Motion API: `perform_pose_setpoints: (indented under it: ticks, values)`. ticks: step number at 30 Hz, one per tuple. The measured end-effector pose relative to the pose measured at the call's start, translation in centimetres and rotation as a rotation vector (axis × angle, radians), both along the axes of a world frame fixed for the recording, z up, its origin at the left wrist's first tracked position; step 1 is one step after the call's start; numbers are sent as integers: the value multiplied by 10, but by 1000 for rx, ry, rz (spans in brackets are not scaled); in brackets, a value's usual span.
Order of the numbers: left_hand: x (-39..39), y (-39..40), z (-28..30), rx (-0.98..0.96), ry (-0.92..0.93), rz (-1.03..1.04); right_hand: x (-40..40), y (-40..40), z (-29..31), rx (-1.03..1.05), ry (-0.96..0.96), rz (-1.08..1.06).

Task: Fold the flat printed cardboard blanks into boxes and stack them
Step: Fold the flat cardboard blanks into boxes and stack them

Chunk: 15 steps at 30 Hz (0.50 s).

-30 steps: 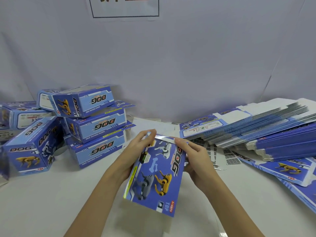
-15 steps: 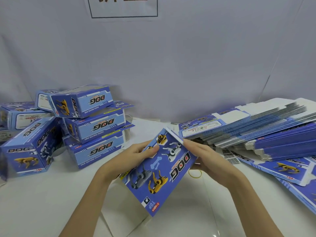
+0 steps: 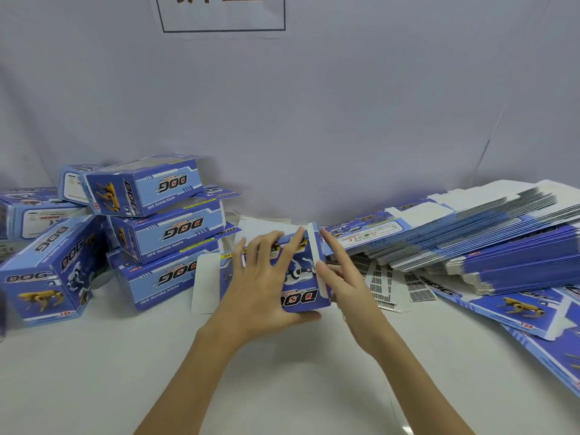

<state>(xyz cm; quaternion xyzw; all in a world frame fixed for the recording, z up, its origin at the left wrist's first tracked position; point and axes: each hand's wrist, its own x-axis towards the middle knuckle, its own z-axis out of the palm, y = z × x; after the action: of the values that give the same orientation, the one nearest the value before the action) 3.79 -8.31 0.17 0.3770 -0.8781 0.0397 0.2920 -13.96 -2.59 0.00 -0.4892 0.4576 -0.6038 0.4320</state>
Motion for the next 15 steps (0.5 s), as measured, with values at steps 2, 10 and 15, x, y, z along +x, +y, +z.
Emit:
perform_pose_setpoints:
  ticks: [2,10,15]
  values:
    - [-3,1,-2,-3,48,-16,-7,0,3,3,29,35]
    - [-1,-1,4,-158,129,13,-10,7,14,-85,29,44]
    - [-2,4,7,-206,125,33,-5,4,11,-166,59,-12]
